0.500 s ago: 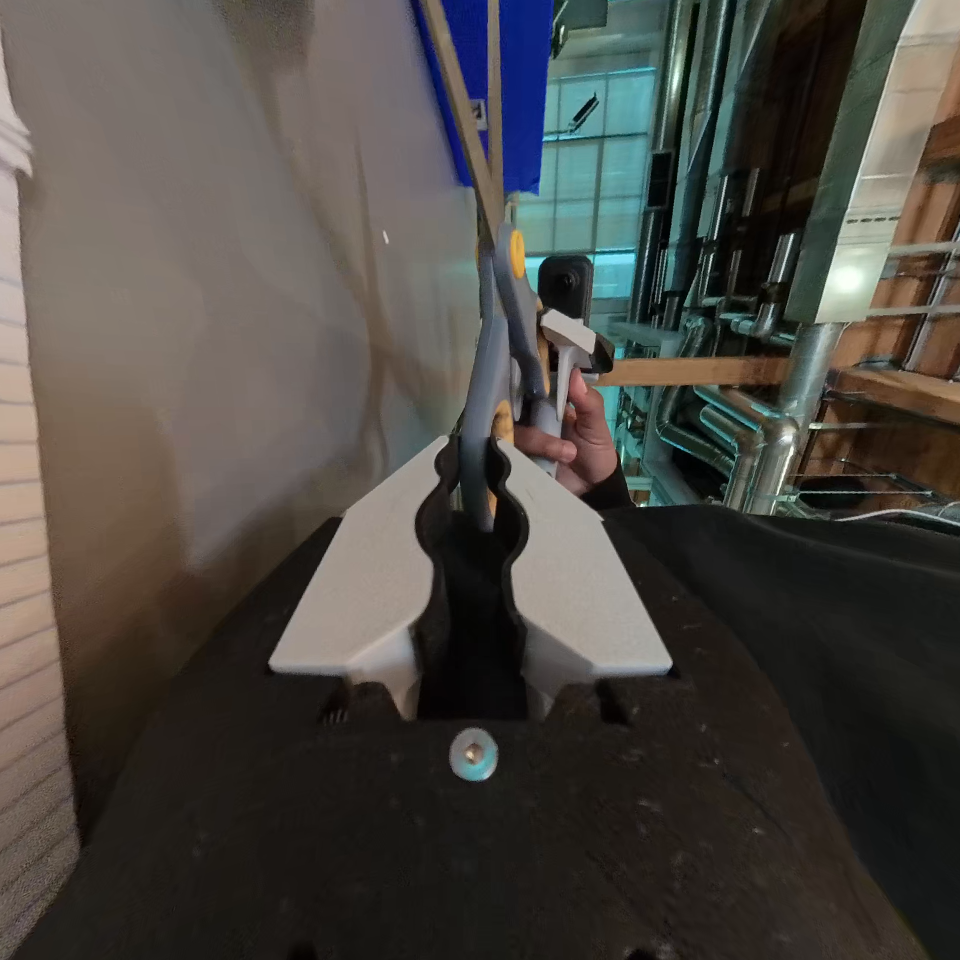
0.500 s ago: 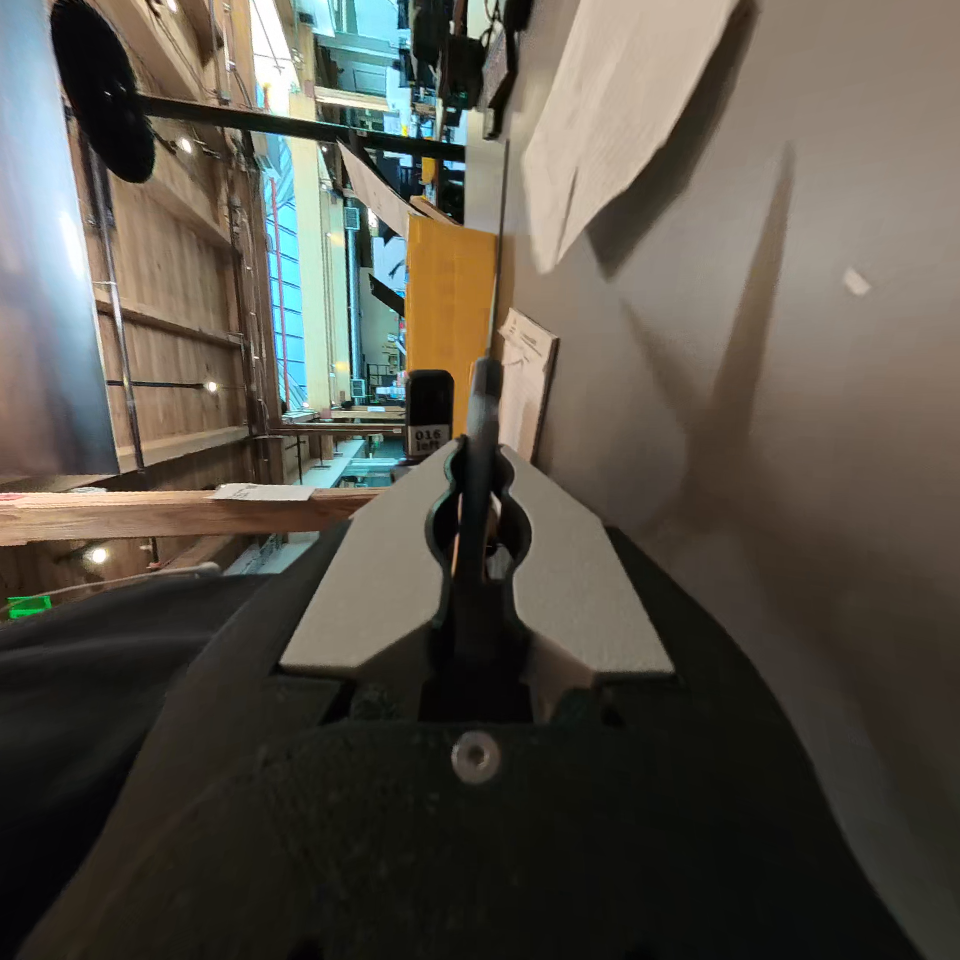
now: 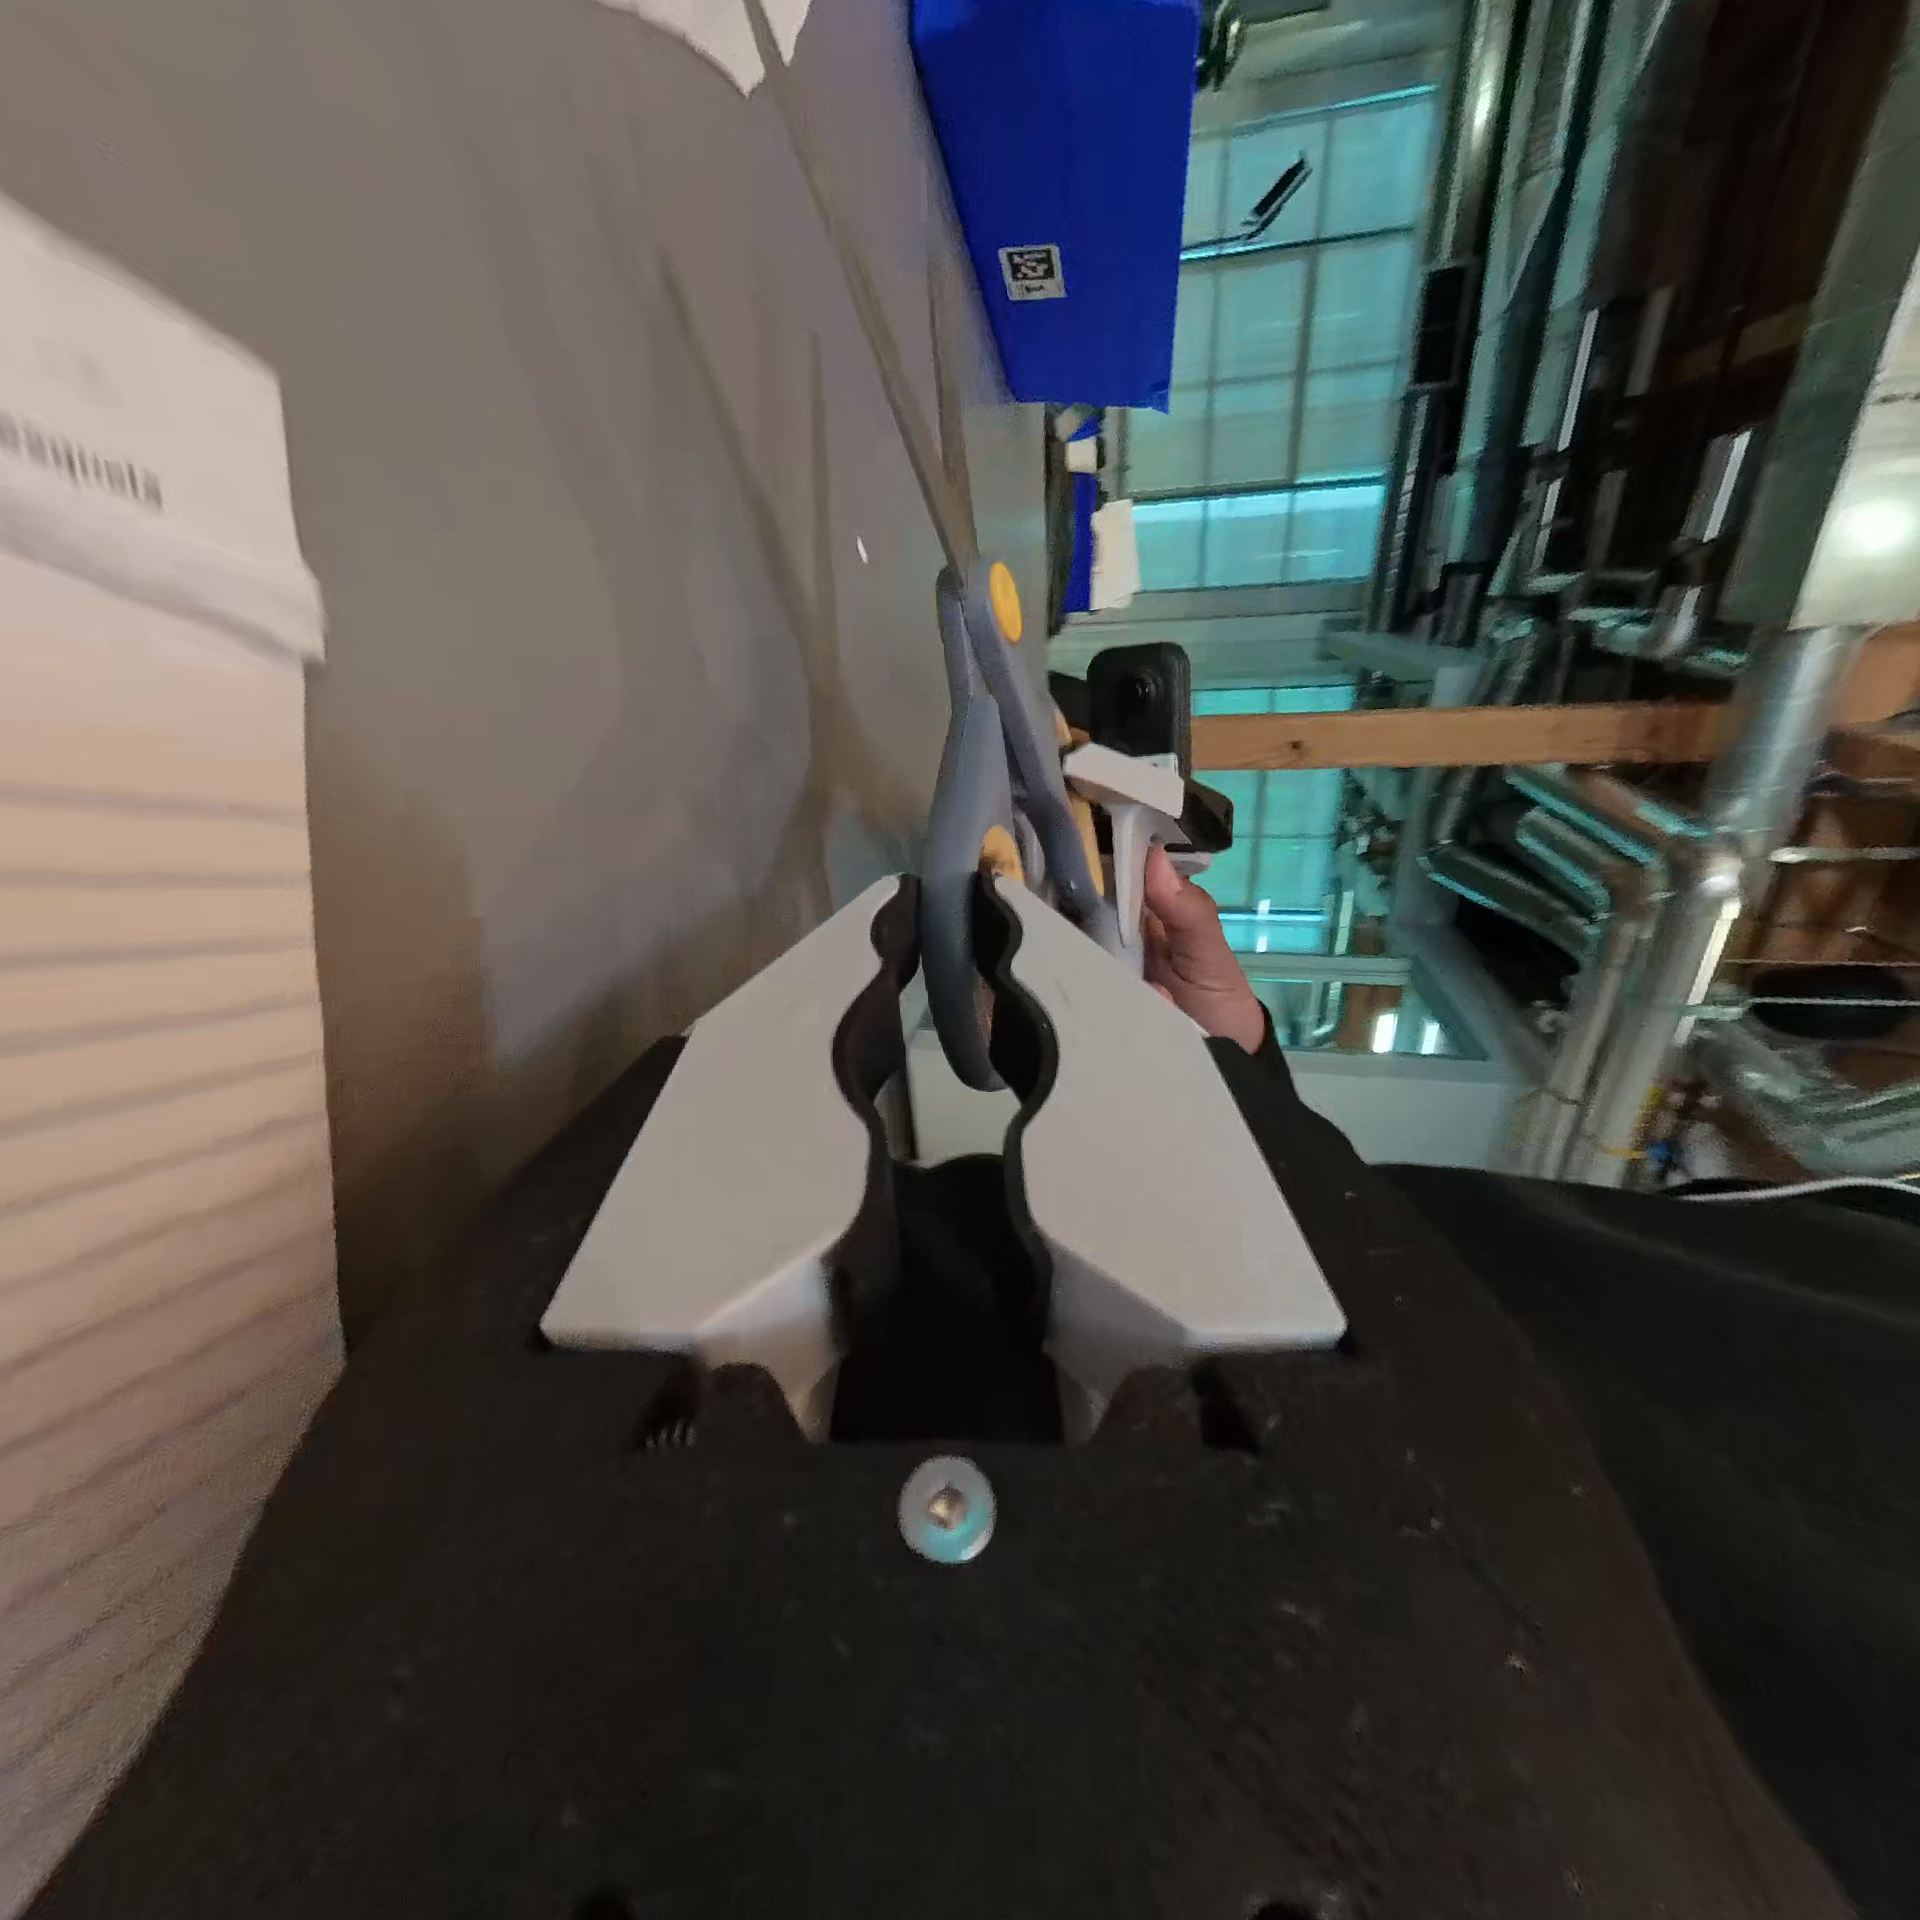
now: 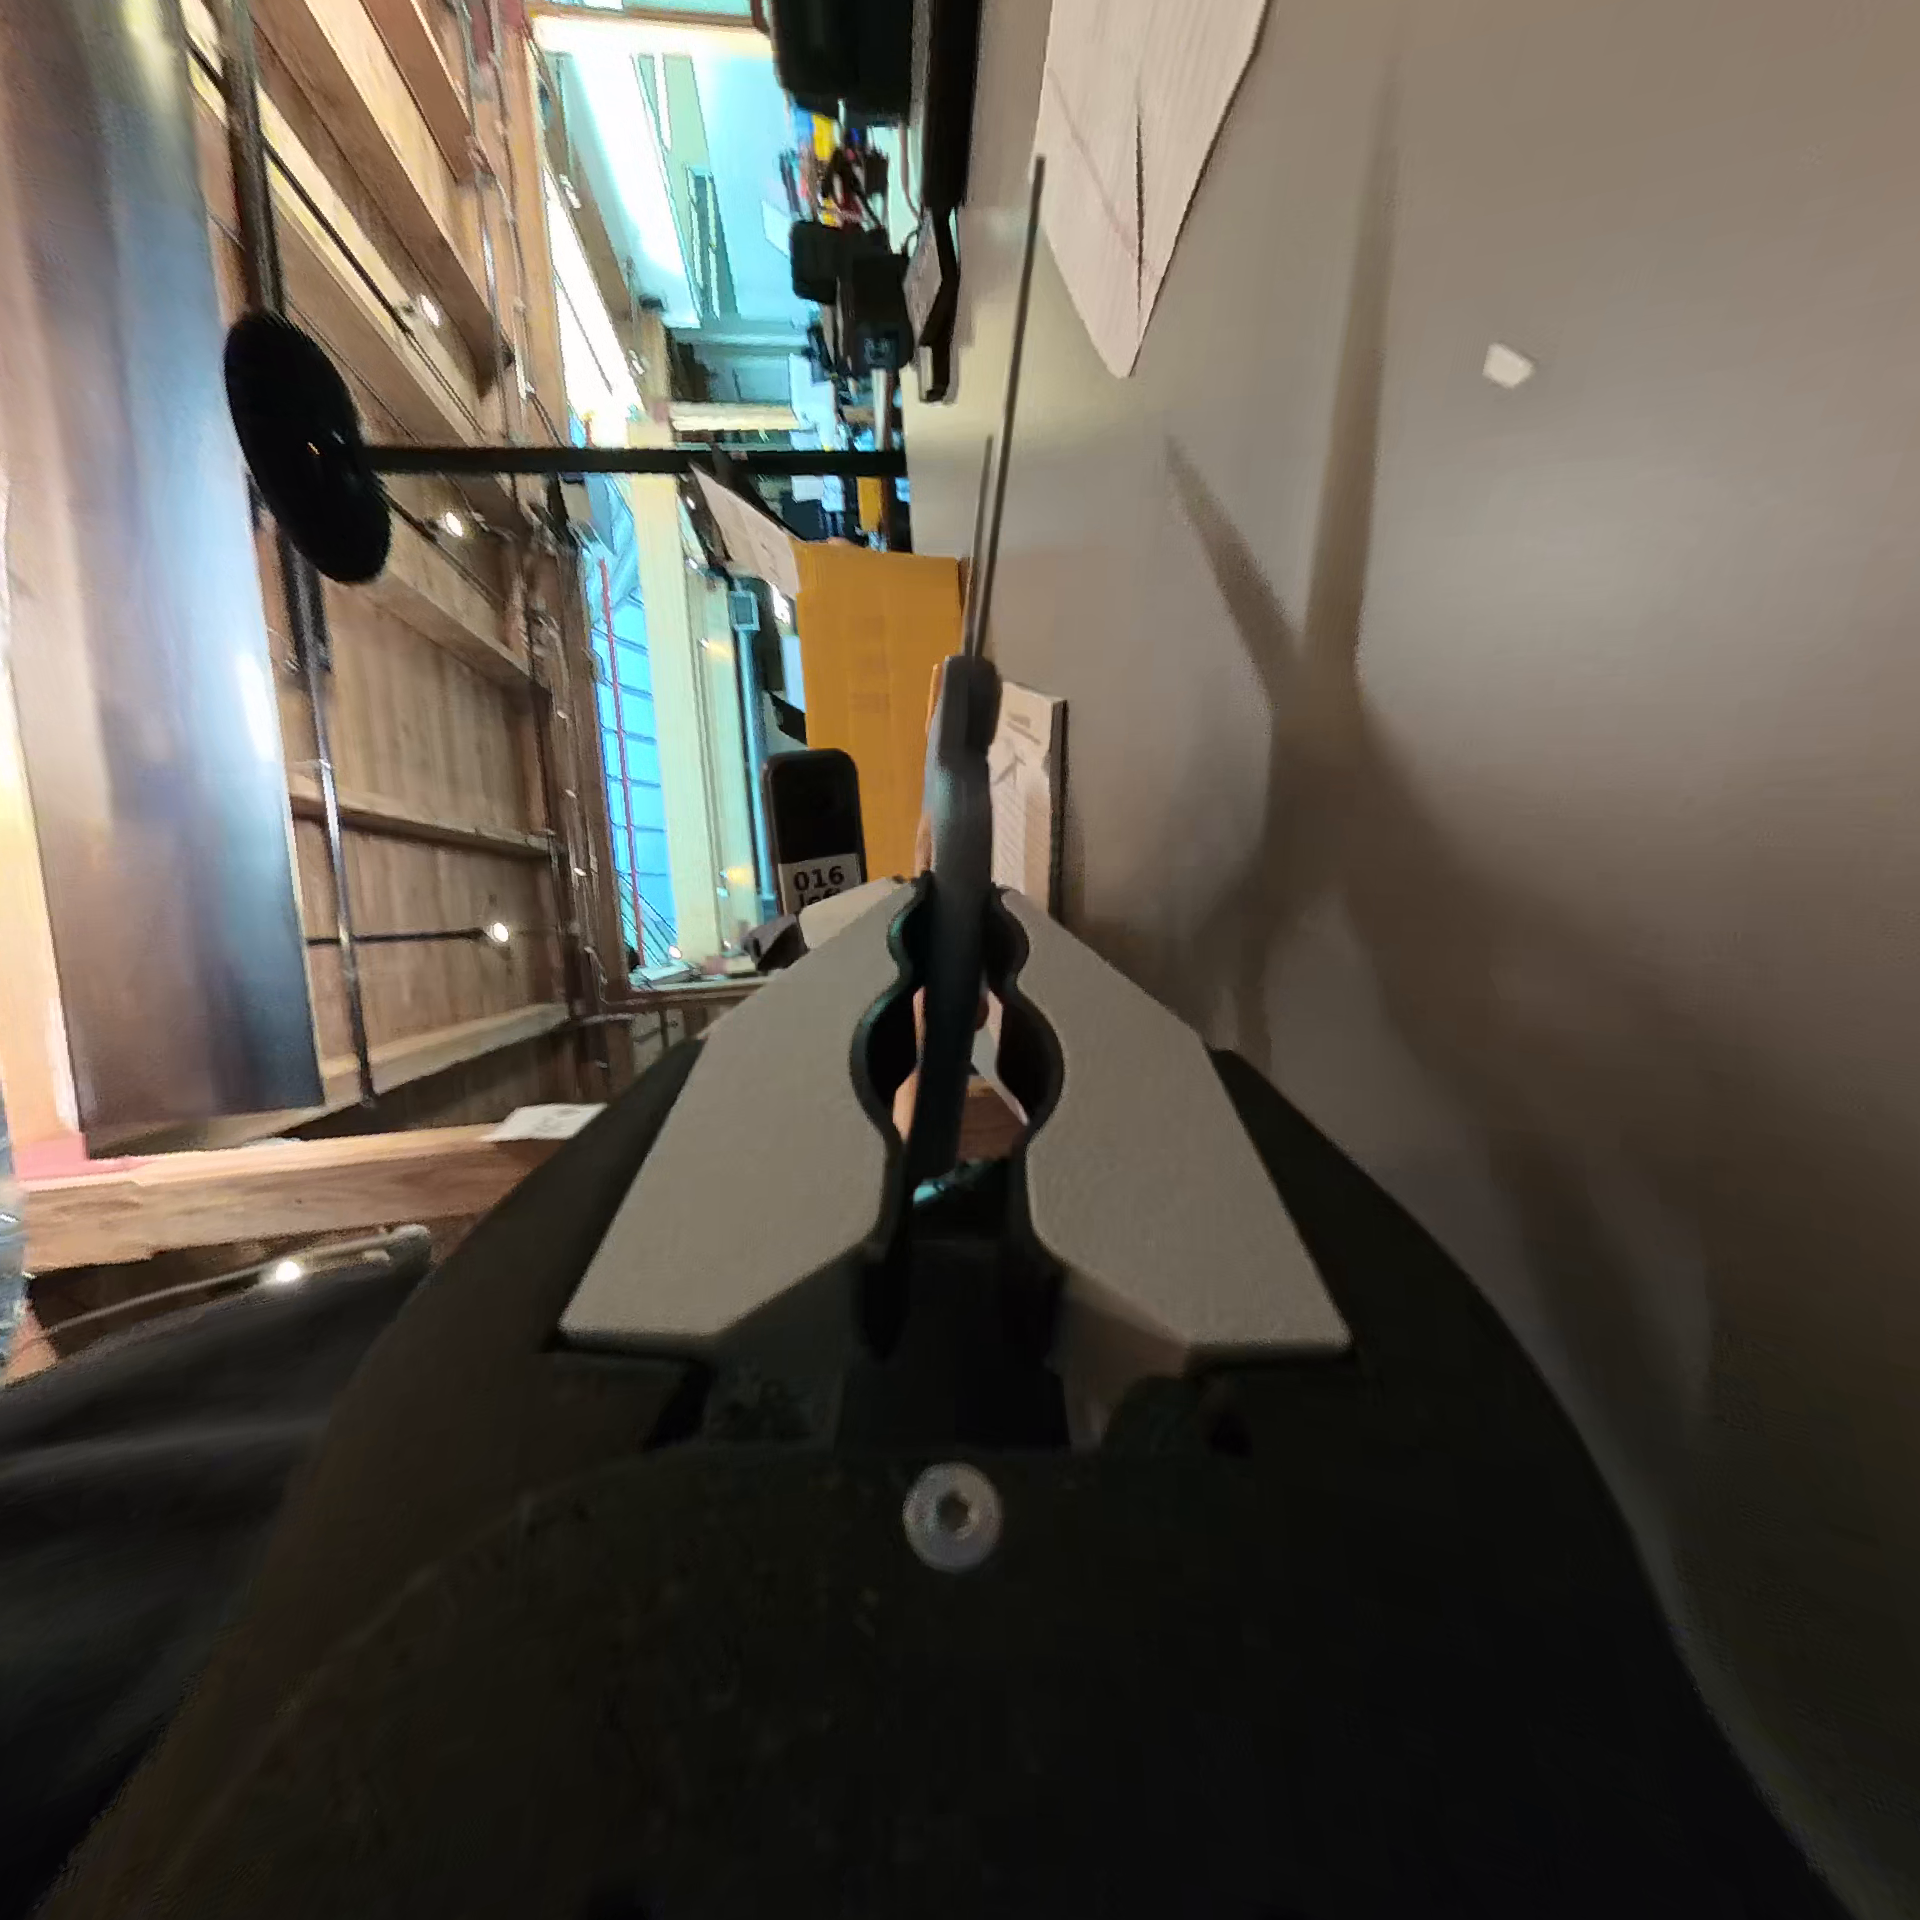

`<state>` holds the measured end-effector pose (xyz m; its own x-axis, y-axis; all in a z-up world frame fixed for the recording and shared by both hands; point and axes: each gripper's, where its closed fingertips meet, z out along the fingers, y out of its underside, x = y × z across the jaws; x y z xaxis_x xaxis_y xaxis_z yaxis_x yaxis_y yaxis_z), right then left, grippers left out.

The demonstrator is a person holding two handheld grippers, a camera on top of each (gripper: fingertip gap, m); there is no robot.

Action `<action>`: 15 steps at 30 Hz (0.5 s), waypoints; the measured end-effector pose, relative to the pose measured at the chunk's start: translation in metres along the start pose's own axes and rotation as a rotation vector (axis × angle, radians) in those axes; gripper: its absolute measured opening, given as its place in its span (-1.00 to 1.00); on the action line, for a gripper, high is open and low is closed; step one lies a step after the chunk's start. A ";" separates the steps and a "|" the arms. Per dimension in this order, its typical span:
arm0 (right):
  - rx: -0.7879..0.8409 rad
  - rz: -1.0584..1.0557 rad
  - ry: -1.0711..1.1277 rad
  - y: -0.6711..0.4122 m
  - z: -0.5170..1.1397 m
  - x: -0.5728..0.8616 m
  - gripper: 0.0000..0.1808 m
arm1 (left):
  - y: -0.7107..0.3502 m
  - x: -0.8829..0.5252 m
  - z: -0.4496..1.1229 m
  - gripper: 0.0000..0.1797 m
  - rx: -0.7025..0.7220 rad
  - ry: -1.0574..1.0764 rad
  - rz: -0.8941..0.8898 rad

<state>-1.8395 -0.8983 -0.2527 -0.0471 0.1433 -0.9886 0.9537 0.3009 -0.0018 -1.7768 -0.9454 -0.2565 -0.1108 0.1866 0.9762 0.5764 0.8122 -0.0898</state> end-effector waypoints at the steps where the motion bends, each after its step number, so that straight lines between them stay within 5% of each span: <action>1: 0.016 0.016 -0.012 -0.001 0.000 0.000 -0.92 | -0.006 0.001 0.001 -0.91 -0.006 -0.022 0.029; 15: 0.096 0.124 -0.042 -0.040 0.008 0.030 -0.93 | -0.052 -0.017 0.040 -0.91 -0.105 -0.282 0.256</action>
<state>-1.8770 -0.9135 -0.2833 0.0833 0.1340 -0.9875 0.9756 0.1912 0.1083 -1.8371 -0.9689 -0.2766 -0.1624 0.5320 0.8310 0.6919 0.6618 -0.2885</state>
